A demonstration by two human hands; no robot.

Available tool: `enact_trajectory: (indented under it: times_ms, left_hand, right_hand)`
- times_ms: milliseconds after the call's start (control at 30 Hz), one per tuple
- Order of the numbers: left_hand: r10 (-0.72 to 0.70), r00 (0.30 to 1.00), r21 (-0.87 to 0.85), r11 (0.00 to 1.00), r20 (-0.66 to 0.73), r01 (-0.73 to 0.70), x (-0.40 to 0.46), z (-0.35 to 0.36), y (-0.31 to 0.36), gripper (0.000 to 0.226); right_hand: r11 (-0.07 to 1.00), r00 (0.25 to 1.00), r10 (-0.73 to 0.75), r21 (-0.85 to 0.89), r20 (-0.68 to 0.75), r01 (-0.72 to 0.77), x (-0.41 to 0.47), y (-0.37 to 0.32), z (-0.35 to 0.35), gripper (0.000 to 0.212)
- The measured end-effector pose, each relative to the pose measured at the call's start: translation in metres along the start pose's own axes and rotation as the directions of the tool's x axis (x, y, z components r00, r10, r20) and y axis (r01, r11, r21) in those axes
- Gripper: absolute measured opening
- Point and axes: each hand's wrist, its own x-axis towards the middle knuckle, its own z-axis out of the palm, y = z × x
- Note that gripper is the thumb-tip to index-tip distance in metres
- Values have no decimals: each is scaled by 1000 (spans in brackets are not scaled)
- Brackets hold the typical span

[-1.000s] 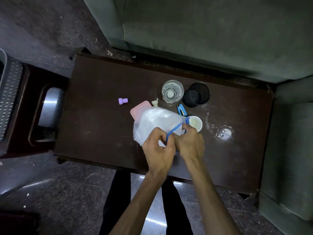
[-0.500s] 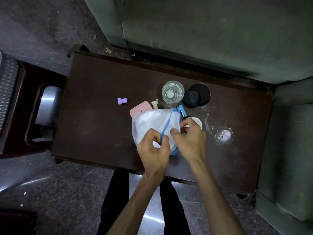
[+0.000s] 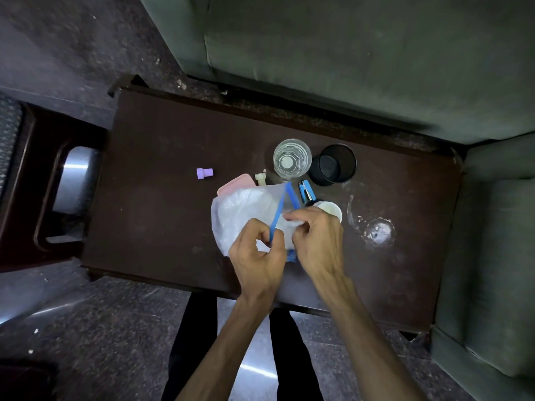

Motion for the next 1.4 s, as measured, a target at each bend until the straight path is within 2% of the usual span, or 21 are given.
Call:
enact_trajectory:
  times_ms: [100,167,200,267,333,400,433,500,567,667,733,833,900,1000,1100,1300,1367,1400]
  left_hand:
    - [-12,999,6,1000,-46,12,5,0,2,24]
    - [-43,995,10,999,-84,44,9,-1,4,24]
    - [-59,993,8,998,-102,60,11,-1,4,24]
    - [-75,989,2,997,-131,76,15,-2,7,25]
    - [-82,986,-8,997,-144,82,18,-2,11,28]
    - [-103,984,-14,995,-144,102,20,1,16,28]
    - [-114,983,-16,993,-141,113,20,4,19,27]
    - [-137,982,-29,991,-127,134,20,10,23,26]
    - [-171,979,-40,985,-108,168,21,18,28,25]
    - [-244,966,-60,969,-90,239,25,29,35,24]
    - [-272,959,-61,962,-80,267,27,35,39,23]
    - [-269,960,-50,963,-81,266,29,38,41,22]
    - [-254,964,-52,967,-82,250,30,37,42,22]
    - [-240,967,-32,971,-84,238,29,34,41,25]
    - [-241,968,-16,971,-76,240,27,31,38,26]
    - [-221,973,-2,975,-64,221,22,25,36,27]
    - [-209,976,-15,978,-61,208,21,22,37,26]
    - [-195,979,-27,981,-64,194,21,20,37,25]
  right_hand:
    - [995,995,-99,-11,-14,99,5,-7,-9,35]
    - [987,987,-159,-28,33,160,8,-11,-13,25]
    - [987,985,-161,-11,69,162,8,-14,-16,18]
    - [993,987,-109,49,114,104,9,-20,-21,25]
    - [996,997,-67,66,32,64,11,-24,-23,29]
    - [997,993,-69,38,-94,72,13,-29,-27,14]
    - [997,990,-62,42,-127,67,14,-30,-29,16]
    - [985,992,29,171,-125,-7,17,-31,-33,42]
    - [933,987,128,348,-99,-86,19,-31,-40,57]
    - [827,965,251,536,-80,-171,28,-25,-55,40]
    - [798,942,324,560,-86,-224,35,-18,-73,30]
    - [891,917,343,380,-206,-247,51,-2,-98,22]
    - [941,908,297,251,-296,-226,63,5,-108,19]
    - [980,915,197,82,-353,-180,80,5,-108,22]
    - [978,938,156,-84,-311,-191,102,5,-95,30]
    - [933,990,106,-335,-93,-132,119,-2,-57,43]
    - [924,982,95,-354,-161,-148,112,-4,-57,56]
    - [942,970,78,-303,-229,-147,104,-7,-60,58]
